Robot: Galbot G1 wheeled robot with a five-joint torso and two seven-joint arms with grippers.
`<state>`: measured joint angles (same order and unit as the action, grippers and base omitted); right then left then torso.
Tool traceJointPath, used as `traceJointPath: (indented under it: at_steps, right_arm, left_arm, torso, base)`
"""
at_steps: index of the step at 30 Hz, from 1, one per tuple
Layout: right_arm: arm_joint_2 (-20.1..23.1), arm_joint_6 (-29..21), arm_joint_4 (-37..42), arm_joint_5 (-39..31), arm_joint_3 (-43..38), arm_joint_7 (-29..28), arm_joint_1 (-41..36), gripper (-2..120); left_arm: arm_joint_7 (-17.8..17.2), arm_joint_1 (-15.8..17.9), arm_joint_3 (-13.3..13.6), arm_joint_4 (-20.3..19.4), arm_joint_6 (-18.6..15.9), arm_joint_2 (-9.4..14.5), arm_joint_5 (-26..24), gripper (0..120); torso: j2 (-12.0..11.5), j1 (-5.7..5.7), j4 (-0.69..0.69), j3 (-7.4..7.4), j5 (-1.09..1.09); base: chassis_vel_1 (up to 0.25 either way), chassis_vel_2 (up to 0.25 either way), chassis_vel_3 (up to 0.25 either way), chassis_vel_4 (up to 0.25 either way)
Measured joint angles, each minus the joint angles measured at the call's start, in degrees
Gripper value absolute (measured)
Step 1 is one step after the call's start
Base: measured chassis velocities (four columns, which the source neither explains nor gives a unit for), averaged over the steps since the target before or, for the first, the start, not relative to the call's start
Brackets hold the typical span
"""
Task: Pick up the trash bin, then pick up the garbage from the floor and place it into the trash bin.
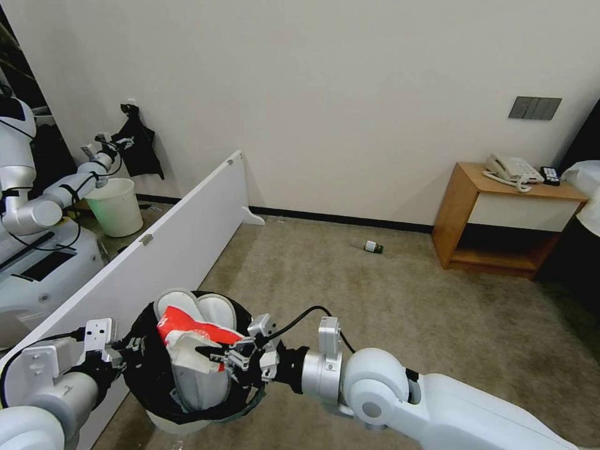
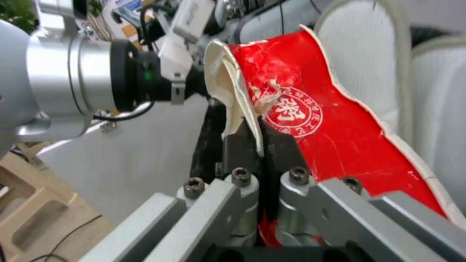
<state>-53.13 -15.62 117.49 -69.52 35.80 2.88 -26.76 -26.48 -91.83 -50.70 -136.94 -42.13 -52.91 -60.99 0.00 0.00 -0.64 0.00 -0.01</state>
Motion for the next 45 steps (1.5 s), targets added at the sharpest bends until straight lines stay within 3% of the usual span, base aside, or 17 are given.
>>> traceJointPath:
  at_steps: [45]
  right_arm:
    - [-5.9,-5.8,-8.1,-7.3,7.9,-8.4,4.1,0]
  left_arm:
    - [-0.2,-1.1,0.2,-2.3,0.0,-0.6,-0.8,4]
  torso:
    - [0.0,0.00,0.00,0.00,0.00]
  base:
    - [0.000,0.000,0.000,0.000]
